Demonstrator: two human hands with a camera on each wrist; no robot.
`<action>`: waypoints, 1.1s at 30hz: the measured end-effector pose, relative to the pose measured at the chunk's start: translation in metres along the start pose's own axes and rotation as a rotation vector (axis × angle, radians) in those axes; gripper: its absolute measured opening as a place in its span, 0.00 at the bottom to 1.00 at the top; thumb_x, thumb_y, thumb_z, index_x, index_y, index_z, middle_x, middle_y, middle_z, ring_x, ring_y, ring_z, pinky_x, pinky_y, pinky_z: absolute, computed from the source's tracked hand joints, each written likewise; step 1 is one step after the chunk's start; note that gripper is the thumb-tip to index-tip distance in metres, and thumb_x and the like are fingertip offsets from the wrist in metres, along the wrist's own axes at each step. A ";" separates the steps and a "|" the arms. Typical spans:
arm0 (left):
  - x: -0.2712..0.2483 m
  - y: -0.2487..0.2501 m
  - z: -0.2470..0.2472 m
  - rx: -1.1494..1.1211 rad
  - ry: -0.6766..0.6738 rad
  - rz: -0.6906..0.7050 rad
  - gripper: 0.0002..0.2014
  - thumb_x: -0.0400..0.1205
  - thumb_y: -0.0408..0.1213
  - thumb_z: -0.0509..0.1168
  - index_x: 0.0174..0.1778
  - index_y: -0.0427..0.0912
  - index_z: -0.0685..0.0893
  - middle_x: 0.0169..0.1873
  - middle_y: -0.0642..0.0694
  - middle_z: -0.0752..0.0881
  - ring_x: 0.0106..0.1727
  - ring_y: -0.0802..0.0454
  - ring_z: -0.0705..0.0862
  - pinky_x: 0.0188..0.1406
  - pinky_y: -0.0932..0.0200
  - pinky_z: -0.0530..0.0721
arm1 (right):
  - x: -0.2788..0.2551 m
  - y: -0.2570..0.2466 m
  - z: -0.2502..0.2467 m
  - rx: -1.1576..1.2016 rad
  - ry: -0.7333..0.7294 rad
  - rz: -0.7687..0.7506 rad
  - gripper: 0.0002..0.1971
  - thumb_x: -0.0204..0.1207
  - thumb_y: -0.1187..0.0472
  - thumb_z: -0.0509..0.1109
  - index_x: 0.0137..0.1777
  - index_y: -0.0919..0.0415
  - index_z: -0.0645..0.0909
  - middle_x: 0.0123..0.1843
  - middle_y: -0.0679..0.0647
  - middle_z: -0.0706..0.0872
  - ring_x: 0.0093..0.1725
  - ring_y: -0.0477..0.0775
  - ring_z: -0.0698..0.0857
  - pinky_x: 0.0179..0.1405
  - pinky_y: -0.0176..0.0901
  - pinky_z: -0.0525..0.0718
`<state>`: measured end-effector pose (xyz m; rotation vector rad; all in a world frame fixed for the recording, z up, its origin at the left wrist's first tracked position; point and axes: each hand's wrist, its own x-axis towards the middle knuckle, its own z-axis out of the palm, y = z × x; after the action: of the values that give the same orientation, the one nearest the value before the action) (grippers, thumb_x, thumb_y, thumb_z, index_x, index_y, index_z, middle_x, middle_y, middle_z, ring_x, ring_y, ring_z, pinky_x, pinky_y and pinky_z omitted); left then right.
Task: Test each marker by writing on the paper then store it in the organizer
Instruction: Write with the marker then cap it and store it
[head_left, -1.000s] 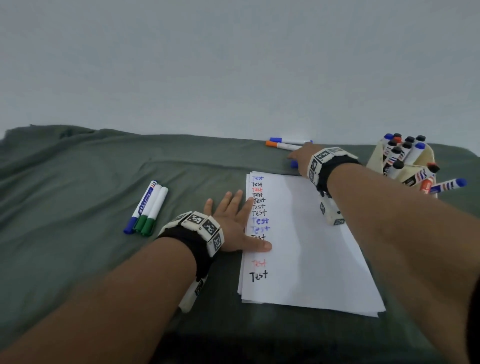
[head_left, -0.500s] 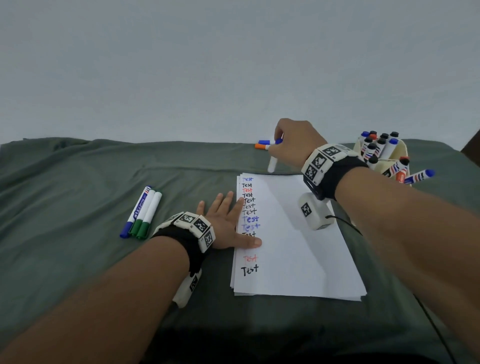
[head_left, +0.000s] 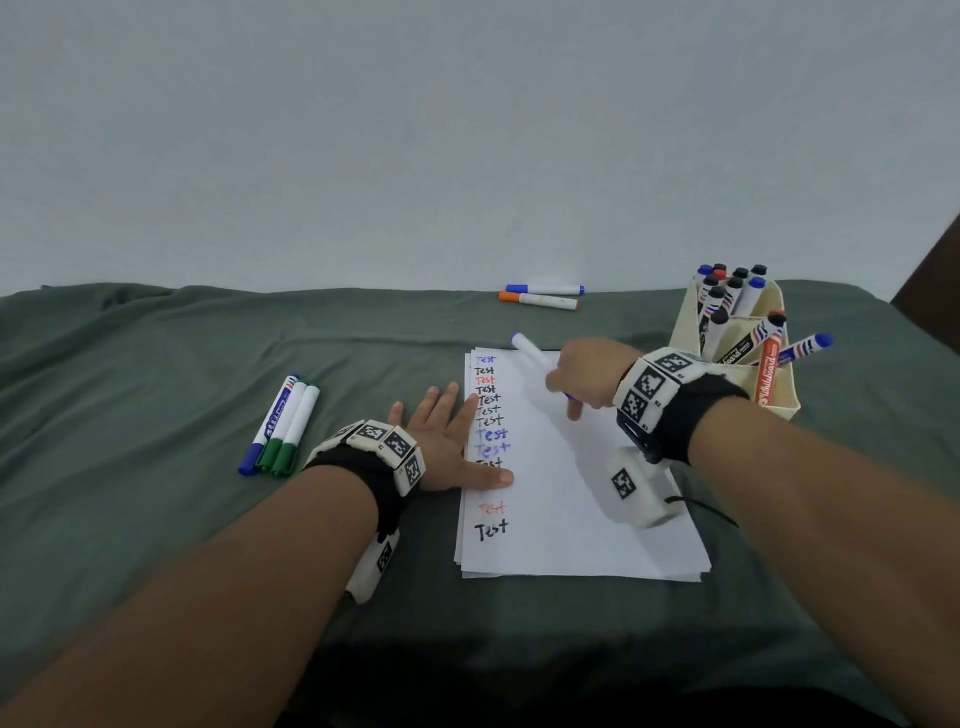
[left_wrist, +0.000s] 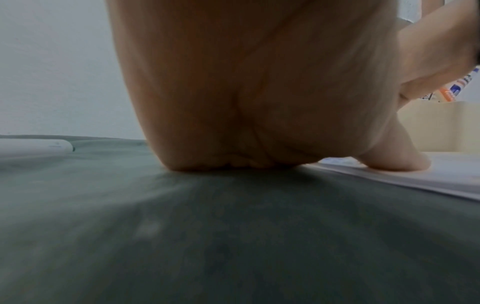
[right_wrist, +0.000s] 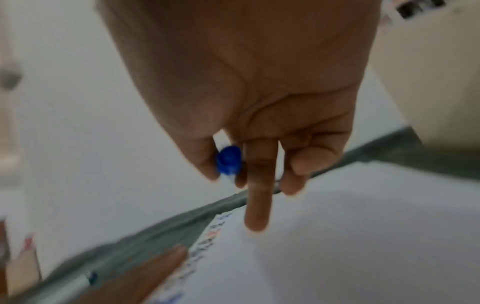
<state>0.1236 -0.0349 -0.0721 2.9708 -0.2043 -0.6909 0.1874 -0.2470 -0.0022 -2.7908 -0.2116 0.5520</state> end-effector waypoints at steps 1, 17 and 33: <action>0.000 0.000 0.000 -0.001 -0.001 0.000 0.63 0.61 0.86 0.52 0.83 0.58 0.30 0.83 0.52 0.27 0.83 0.51 0.27 0.79 0.33 0.30 | 0.003 0.000 0.002 0.162 0.036 -0.021 0.14 0.83 0.53 0.62 0.43 0.61 0.84 0.37 0.48 0.94 0.31 0.49 0.80 0.30 0.39 0.77; 0.010 -0.004 0.008 0.012 0.031 0.017 0.69 0.49 0.90 0.44 0.83 0.58 0.30 0.84 0.53 0.28 0.84 0.51 0.28 0.78 0.33 0.29 | 0.044 -0.025 0.048 1.690 0.258 -0.046 0.07 0.79 0.71 0.75 0.51 0.65 0.80 0.37 0.58 0.83 0.29 0.50 0.80 0.31 0.37 0.82; 0.029 -0.005 -0.031 -0.120 0.604 0.062 0.40 0.74 0.72 0.61 0.73 0.48 0.66 0.70 0.48 0.71 0.70 0.46 0.73 0.64 0.43 0.77 | 0.050 0.001 0.071 1.688 0.287 -0.267 0.06 0.68 0.62 0.82 0.42 0.56 0.88 0.36 0.64 0.87 0.27 0.54 0.79 0.26 0.41 0.78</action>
<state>0.1635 -0.0330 -0.0570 2.8778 -0.1968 0.2062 0.2054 -0.2205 -0.0832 -1.1309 -0.0021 0.0834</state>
